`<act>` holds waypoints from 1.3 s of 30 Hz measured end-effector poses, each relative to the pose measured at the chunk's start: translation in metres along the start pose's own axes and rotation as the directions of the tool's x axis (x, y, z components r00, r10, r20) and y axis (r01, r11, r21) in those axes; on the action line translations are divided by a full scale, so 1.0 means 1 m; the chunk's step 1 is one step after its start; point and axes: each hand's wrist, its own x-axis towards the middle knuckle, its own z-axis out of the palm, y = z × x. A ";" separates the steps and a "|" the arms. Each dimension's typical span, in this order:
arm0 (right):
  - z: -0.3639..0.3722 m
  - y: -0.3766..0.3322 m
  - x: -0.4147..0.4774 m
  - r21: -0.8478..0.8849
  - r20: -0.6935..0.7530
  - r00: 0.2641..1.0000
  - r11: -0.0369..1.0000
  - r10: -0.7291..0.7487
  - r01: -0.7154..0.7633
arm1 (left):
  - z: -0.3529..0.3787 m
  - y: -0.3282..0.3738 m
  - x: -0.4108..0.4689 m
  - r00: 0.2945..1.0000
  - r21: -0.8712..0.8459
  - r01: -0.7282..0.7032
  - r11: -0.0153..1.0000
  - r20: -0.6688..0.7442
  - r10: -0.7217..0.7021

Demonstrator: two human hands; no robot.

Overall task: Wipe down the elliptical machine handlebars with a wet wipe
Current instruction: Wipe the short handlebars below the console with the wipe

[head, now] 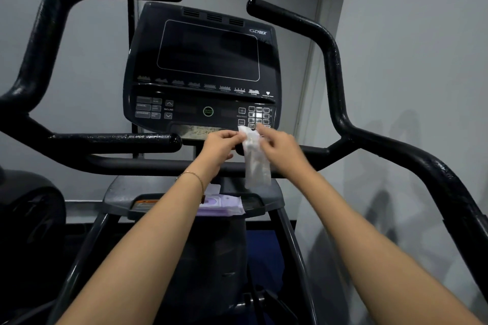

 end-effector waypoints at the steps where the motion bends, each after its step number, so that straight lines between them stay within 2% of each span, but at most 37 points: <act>1: -0.009 0.008 0.001 -0.015 -0.012 0.999 0.999 0.044 -0.044 | 0.000 0.000 0.003 1.000 0.028 -0.005 1.000 -0.020 0.006; 3: -0.023 0.030 0.000 -0.190 0.017 0.992 0.975 0.123 -0.118 | 0.000 0.002 0.009 0.992 0.157 -0.078 0.984 -0.081 0.092; 5: -0.028 0.045 -0.007 -0.290 0.077 0.985 0.949 0.152 -0.124 | 0.001 0.004 0.010 0.951 0.410 -0.224 0.884 -0.108 0.291; 6: -0.026 0.050 -0.011 -0.306 0.083 0.987 0.946 0.136 -0.104 | -0.001 0.005 0.008 0.905 0.571 -0.321 0.756 -0.050 0.422; 7: -0.023 0.052 -0.013 -0.323 0.075 0.992 0.943 0.106 -0.076 | -0.001 0.007 0.005 0.856 0.717 -0.396 0.574 0.064 0.512; 8: -0.020 0.055 -0.014 -0.349 0.061 0.995 0.936 0.078 -0.052 | -0.002 0.006 0.002 0.820 0.806 -0.444 0.392 0.190 0.540; 9: -0.017 0.056 -0.014 -0.368 0.046 0.997 0.929 0.054 -0.033 | -0.002 0.005 -0.001 0.804 0.840 -0.468 0.273 0.277 0.526; 10: -0.016 0.057 -0.013 -0.379 0.035 0.999 0.925 0.037 -0.021 | -0.003 0.004 -0.004 0.814 0.837 -0.469 0.280 0.287 0.505; 13: -0.012 0.061 -0.012 -0.383 0.014 1.000 0.924 0.002 0.004 | -0.004 0.004 -0.012 0.855 0.760 -0.457 0.463 0.230 0.466; 16: -0.010 0.062 -0.011 -0.400 0.024 1.000 0.916 -0.012 0.020 | -0.002 0.008 -0.012 0.912 0.729 -0.394 0.559 0.236 0.335; 18: -0.010 0.061 -0.010 -0.407 0.025 1.000 0.913 -0.016 0.025 | 0.001 0.008 -0.012 0.943 0.720 -0.318 0.616 0.176 0.282; 23: -0.009 0.063 -0.011 -0.411 0.012 1.000 0.911 -0.026 0.029 | 0.018 -0.007 -0.019 0.956 0.614 -0.220 0.758 -0.019 0.293; 26: -0.009 0.064 -0.010 -0.391 0.016 1.000 0.920 -0.027 0.031 | 0.016 -0.006 -0.012 0.981 0.308 -0.113 0.945 -0.116 0.155; 28: -0.010 0.064 -0.010 -0.379 0.009 0.999 0.925 -0.034 0.035 | 0.017 -0.011 -0.014 0.990 0.024 -0.019 1.000 -0.141 0.023; 30: -0.010 0.065 -0.010 -0.369 0.000 0.999 0.929 -0.038 0.035 | 0.021 -0.017 -0.018 0.986 -0.334 0.100 0.937 -0.090 -0.138; 31: -0.010 0.065 -0.010 -0.371 0.000 0.999 0.928 -0.037 0.035 | 0.023 -0.018 -0.018 0.980 -0.449 0.141 0.882 -0.061 -0.187; 32: -0.009 0.066 -0.011 -0.376 0.006 0.999 0.926 -0.036 0.035 | 0.024 -0.018 -0.016 0.977 -0.495 0.146 0.856 -0.062 -0.202; 33: -0.009 0.066 -0.010 -0.381 0.014 0.999 0.924 -0.033 0.036 | 0.025 -0.015 -0.015 0.979 -0.438 0.112 0.892 -0.107 -0.176; 34: -0.009 0.067 -0.010 -0.385 0.020 0.999 0.922 -0.031 0.036 | 0.026 -0.014 -0.016 0.979 -0.274 0.048 0.961 -0.176 -0.100; 35: -0.009 0.066 -0.010 -0.387 0.021 0.999 0.921 -0.029 0.035 | 0.027 -0.014 -0.018 0.973 -0.037 -0.042 0.998 -0.229 0.032; 36: -0.009 0.066 -0.010 -0.389 0.019 0.999 0.920 -0.027 0.033 | 0.026 -0.017 -0.022 0.955 0.218 -0.141 0.966 -0.228 0.191; 37: -0.009 0.066 -0.010 -0.390 0.018 0.999 0.920 -0.027 0.032 | 0.024 -0.020 -0.027 0.930 0.429 -0.228 0.874 -0.169 0.326; 39: -0.008 0.065 -0.009 -0.393 0.020 0.999 0.919 -0.025 0.031 | 0.019 -0.026 -0.027 0.877 0.680 -0.342 0.648 -0.016 0.480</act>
